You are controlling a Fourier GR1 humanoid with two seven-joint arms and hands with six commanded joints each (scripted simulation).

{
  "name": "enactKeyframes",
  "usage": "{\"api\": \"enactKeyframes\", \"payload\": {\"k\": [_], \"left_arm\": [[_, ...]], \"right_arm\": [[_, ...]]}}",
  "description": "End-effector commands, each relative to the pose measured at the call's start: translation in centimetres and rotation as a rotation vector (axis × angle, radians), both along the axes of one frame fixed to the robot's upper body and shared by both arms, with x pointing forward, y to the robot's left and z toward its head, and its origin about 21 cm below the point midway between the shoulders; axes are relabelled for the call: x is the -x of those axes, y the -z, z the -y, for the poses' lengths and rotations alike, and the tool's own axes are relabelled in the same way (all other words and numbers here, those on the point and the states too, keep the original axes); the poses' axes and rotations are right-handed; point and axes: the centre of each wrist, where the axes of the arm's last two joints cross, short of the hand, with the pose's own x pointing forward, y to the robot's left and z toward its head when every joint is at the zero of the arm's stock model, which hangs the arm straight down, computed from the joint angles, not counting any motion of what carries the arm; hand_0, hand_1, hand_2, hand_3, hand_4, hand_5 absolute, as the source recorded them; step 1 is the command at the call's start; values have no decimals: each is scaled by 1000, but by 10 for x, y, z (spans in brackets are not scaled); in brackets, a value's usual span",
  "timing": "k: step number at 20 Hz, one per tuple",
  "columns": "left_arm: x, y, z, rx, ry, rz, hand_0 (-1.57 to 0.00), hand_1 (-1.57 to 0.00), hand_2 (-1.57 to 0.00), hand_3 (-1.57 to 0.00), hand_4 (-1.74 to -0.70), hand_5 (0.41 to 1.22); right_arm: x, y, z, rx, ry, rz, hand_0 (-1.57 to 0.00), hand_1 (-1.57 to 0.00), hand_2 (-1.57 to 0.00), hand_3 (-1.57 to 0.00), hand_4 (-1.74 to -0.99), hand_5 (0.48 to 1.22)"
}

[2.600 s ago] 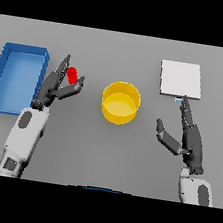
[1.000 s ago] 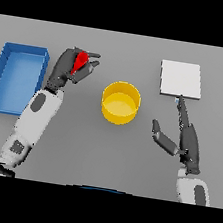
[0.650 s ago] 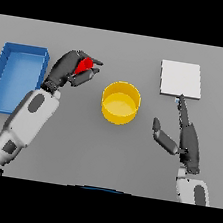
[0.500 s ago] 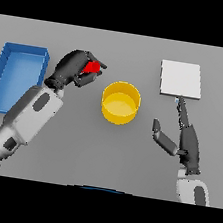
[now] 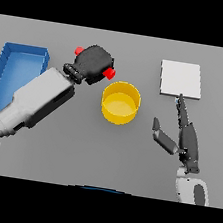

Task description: Pick up the red beaker and tilt it to pour out 1 green nut into yellow bowl. Pick up the yellow bowl and place it on the metallic measuring scale.

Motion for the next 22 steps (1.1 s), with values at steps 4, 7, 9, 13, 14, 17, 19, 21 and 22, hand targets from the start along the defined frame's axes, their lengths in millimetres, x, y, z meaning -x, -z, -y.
{"api": "enactKeyframes", "payload": {"k": [4, 7, 9, 13, 14, 17, 19, 21, 22], "left_arm": [[-3, -10, 23, -251, 85, 16, -1571, -1571, -1571, -1571, -1672, 1214], [-6, -15, 33, -371, 133, 27, -1571, -1571, -1571, -1571, -1702, 1217], [-6, -19, 45, -465, 152, 47, -1571, -1571, -1571, -1571, -1715, 1219], [-8, -22, 54, -630, 188, 106, -1571, -1571, -1571, -1571, -1730, 1220], [-7, -22, 56, -667, 206, 120, -1571, -1571, -1571, -1571, -1733, 1220], [-7, -21, 63, -753, 267, 177, -1571, -1571, -1571, -1571, -1735, 1221], [-6, -16, 69, -843, 308, 233, -1571, -1571, -1571, -1571, -1735, 1221], [-3, -15, 75, -903, 342, 270, -1571, -1571, -1571, -1571, -1735, 1221], [-3, -17, 78, -930, 349, 289, -1571, -1571, -1571, -1571, -1734, 1221]], "right_arm": [[2, 1, 0, -3, 22, 2, 1, 1, 1, 1, -1237, 671], [1, 0, 1, -20, 29, -3, 1, 1, 1, 1, -1209, 654], [1, 2, -4, -3, 34, -4, 1, 1, 1, 1, -1193, 649], [1, 2, -5, 18, 40, 4, 1, 1, 1, 1, -1188, 647], [0, 4, -5, 11, 40, -3, 1, 1, 1, 1, -1183, 643], [-3, 2, -4, -3, 48, -4, 1, 1, 1, 1, -1179, 627], [-1, 0, -2, 0, 48, -2, 1, 1, 1, 1, -1167, 626], [0, 4, -2, 0, 43, -5, 1, 1, 1, 1, -1165, 626], [1, 4, 0, 10, 45, 7, 1, 1, 1, 1, -1162, 627]]}}
